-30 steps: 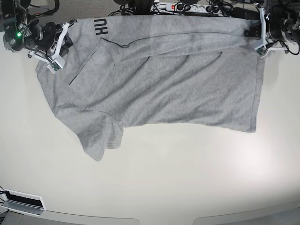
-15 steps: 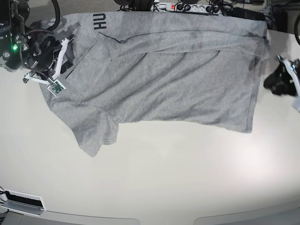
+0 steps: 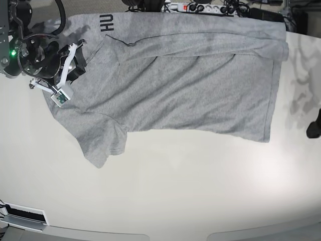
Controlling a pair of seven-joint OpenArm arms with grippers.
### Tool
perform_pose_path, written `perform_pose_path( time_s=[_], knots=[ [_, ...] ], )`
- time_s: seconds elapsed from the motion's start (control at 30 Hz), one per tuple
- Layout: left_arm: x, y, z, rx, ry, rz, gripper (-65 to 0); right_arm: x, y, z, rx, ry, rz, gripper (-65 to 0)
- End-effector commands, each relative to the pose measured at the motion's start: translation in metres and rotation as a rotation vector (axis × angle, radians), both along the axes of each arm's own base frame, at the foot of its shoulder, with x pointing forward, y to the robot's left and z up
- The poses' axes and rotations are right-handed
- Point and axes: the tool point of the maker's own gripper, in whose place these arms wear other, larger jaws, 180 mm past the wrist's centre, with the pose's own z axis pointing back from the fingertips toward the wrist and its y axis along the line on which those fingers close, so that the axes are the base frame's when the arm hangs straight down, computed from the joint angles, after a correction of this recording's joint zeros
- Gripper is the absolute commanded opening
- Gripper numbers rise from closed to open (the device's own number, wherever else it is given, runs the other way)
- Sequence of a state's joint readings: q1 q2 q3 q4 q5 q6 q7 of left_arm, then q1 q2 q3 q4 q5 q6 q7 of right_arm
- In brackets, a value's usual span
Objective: Layout the t-shirt on the table in an organized manner, then fold the t-shirt properly
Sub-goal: 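Move the left gripper to the hem corner beside the right gripper's side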
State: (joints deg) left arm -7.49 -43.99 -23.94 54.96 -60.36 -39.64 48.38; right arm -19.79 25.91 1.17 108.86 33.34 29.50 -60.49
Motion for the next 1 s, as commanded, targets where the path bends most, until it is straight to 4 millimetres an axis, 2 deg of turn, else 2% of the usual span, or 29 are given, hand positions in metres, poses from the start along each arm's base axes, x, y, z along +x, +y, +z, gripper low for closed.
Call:
perform_pose_path(
  time_s=[0.0,0.17,0.23,0.33,0.5,0.6,0.7,0.9,0.97],
  knots=[
    [0.013,0.009,0.015,0.008,-0.042,0.012,-32.1,0.008,0.001,0.009,0.018,-0.034,0.001,-49.6],
    [0.029,0.022,-0.02,0.083,0.016,0.053,-32.1,0.008,0.0,0.009,0.016,-0.034,0.001,-49.5],
    [0.033,0.019,-0.034,0.089,0.031,0.065,-32.1,0.008,0.001,0.009,0.016,-0.034,0.001,-49.6],
    [0.039,0.004,-0.055,0.069,0.049,0.068,-32.1,0.008,0.001,0.009,0.017,-0.035,0.001,-49.6],
    [0.046,-0.038,-0.083,0.041,0.052,0.025,-32.1,0.007,0.001,0.009,0.019,-0.034,0.0,-49.6],
    [0.05,-0.059,-0.093,0.03,0.054,0.003,-32.1,0.007,0.001,0.009,0.019,-0.034,0.0,-49.6],
    [0.049,-0.065,-0.104,0.052,0.07,0.018,-32.1,0.007,0.001,0.009,0.019,-0.034,0.0,-49.6],
    [0.039,-0.064,-0.114,0.07,0.08,0.015,-32.1,0.008,0.002,0.009,0.02,-0.035,0.0,-49.6],
    [0.038,-0.056,-0.117,0.099,0.097,0.044,-32.1,0.008,0.001,0.009,0.02,-0.035,0.0,-49.5]
  ],
)
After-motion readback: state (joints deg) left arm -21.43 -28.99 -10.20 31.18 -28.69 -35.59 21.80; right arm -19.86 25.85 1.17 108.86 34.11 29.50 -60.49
